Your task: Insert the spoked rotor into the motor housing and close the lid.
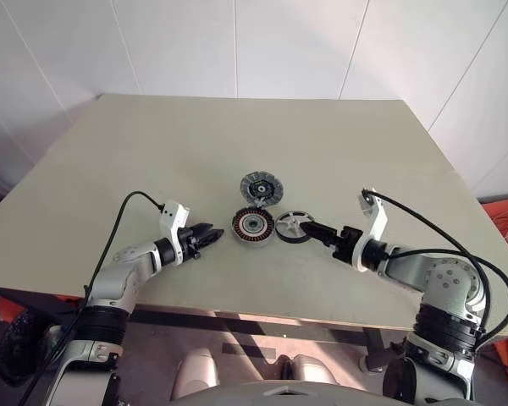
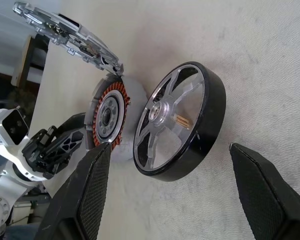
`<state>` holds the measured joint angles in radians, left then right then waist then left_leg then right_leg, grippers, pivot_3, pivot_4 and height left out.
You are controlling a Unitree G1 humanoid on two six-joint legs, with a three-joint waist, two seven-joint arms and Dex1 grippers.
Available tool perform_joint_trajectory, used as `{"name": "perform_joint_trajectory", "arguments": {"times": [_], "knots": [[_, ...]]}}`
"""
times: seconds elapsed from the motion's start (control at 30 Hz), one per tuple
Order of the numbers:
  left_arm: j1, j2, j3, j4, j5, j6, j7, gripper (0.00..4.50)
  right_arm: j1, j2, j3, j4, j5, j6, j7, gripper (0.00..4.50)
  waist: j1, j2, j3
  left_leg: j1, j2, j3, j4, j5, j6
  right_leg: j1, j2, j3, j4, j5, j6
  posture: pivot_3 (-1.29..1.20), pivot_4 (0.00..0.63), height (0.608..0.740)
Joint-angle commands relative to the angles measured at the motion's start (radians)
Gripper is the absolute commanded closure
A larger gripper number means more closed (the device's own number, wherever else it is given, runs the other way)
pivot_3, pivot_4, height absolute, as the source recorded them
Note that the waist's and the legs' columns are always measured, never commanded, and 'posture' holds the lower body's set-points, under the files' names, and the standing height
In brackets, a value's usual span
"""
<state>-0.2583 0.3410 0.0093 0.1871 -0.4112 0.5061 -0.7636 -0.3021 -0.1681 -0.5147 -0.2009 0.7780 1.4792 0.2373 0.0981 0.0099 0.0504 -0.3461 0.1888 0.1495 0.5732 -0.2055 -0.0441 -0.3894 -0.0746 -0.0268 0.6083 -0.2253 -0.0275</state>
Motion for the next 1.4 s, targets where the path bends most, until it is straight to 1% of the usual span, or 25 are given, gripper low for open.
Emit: {"name": "perform_joint_trajectory", "arguments": {"times": [0.03, 0.07, 0.17, 0.2, 0.23, 0.37, 0.4, 0.57, 0.73, 0.87, 0.93, 1.17, 1.4], "knots": [[-0.007, 0.011, 0.012, -0.026, 0.0, -0.008, -0.001, 2.2, -0.027, 0.02, 0.021, 0.015, 0.0, -0.039, -0.007, 0.22, 0.0, 0.0, 0.0, 0.0, 0.0, 0.0, 0.0, 0.0, 0.0, 0.0, 0.0, 0.0, 0.0, 0.0, 0.0, 0.0, 0.0, 0.74], [-0.006, 0.012, 0.014, -0.027, 0.0, -0.007, -0.001, 2.2, -0.031, 0.026, 0.026, 0.022, -0.004, -0.046, -0.012, 0.22, 0.0, 0.0, 0.0, 0.0, 0.0, 0.0, 0.0, 0.0, 0.0, 0.0, 0.0, 0.0, 0.0, 0.0, 0.0, 0.0, 0.0, 0.74], [-0.006, 0.015, 0.017, -0.028, -0.001, -0.007, 0.001, 2.2, -0.033, 0.028, 0.03, 0.037, -0.006, -0.06, -0.017, 0.83, -0.001, 0.0, 0.0, 0.0, 0.0, 0.0, 0.0, 0.0, 0.0, 0.0, 0.0, 0.0, 0.0, 0.0, 0.0, 0.0, 0.0, 0.74], [-0.007, 0.015, 0.018, -0.027, -0.001, -0.008, 0.001, 2.2, -0.033, 0.024, 0.032, 0.042, -0.006, -0.064, -0.016, 1.1, -0.001, 0.0, 0.0, 0.0, 0.0, 0.0, 0.0, 0.0, 0.0, 0.0, 0.0, 0.0, 0.0, 0.0, 0.0, 0.0, 0.0, 0.74], [-0.008, 0.015, 0.018, -0.026, -0.001, -0.008, 0.002, 2.2, -0.033, 0.021, 0.034, 0.045, -0.005, -0.068, -0.014, 1.51, -0.001, 0.0, 0.0, 0.0, 0.0, 0.0, 0.0, 0.0, 0.0, 0.0, 0.0, 0.0, 0.0, 0.0, 0.0, 0.0, 0.0, 0.74], [-0.01, 0.014, 0.017, -0.022, 0.0, -0.01, 0.002, 2.2, -0.034, 0.007, 0.035, 0.052, -0.001, -0.08, -0.011, 2.94, -0.001, 0.0, 0.0, 0.0, 0.0, 0.0, 0.0, 0.0, 0.0, 0.0, 0.0, 0.0, 0.0, 0.001, -0.001, 0.0, 0.0, 0.74], [-0.011, 0.014, 0.017, -0.021, 0.0, -0.01, 0.002, 2.2, -0.034, 0.003, 0.035, 0.054, -0.001, -0.083, -0.01, 3.22, -0.001, 0.0, 0.0, 0.0, 0.0, 0.0, 0.0, 0.0, 0.0, 0.0, 0.0, 0.0, 0.0, 0.001, -0.002, 0.0, 0.0, 0.74], [-0.017, 0.012, 0.013, -0.013, 0.001, -0.014, -0.001, 2.2, -0.029, -0.014, 0.016, 0.064, 0.009, -0.091, -0.013, 3.22, 0.0, 0.0, 0.0, 0.001, 0.0, 0.0, 0.0, 0.0, 0.0, 0.0, 0.0, 0.0, 0.0, 0.0, 0.0, 0.0, 0.0, 0.74], [-0.02, 0.011, 0.011, -0.008, 0.002, -0.015, -0.004, 2.2, -0.061, 0.004, -0.102, 0.11, 0.057, -0.086, -0.046, 3.22, 0.0, 0.0, 0.0, 0.001, 0.0, 0.0, 0.0, 0.0, 0.0, 0.0, 0.0, 0.0, 0.0, 0.002, -0.003, 0.0, 0.0, 0.74], [-0.018, 0.014, 0.012, -0.007, 0.002, -0.015, -0.008, 2.2, -0.08, -0.016, -0.196, 0.155, 0.093, -0.072, -0.055, 3.22, 0.0, 0.0, 0.0, 0.001, 0.0, 0.0, 0.0, 0.0, 0.0, 0.0, 0.0, 0.0, 0.0, 0.003, -0.004, 0.0, 0.0, 0.74], [-0.018, 0.015, 0.013, -0.006, 0.003, -0.016, -0.01, 2.2, -0.083, -0.032, -0.214, 0.167, 0.101, -0.068, -0.053, 3.22, 0.001, 0.0, 0.0, 0.001, 0.0, 0.0, 0.0, 0.0, 0.0, -0.001, 0.0, 0.0, 0.0, 0.003, -0.004, 0.0, 0.0, 0.74], [-0.025, 0.014, 0.01, 0.003, 0.004, -0.018, -0.01, 2.2, -0.052, -0.047, -0.126, 0.143, 0.075, -0.072, -0.045, 3.22, -0.001, 0.0, 0.0, 0.0, 0.0, 0.0, -0.001, 0.0, 0.0, 0.0, 0.0, 0.0, 0.0, 0.001, -0.002, 0.0, 0.0, 0.74], [-0.02, 0.019, 0.014, 0.0, 0.004, -0.02, -0.008, 2.2, -0.043, -0.043, -0.108, 0.14, 0.089, -0.071, -0.055, 3.22, 0.001, 0.0, 0.0, -0.001, 0.0, 0.0, -0.001, 0.0, 0.0, -0.001, 0.0, 0.0, -0.001, 0.003, -0.005, 0.0, 0.0, 0.74]]}}
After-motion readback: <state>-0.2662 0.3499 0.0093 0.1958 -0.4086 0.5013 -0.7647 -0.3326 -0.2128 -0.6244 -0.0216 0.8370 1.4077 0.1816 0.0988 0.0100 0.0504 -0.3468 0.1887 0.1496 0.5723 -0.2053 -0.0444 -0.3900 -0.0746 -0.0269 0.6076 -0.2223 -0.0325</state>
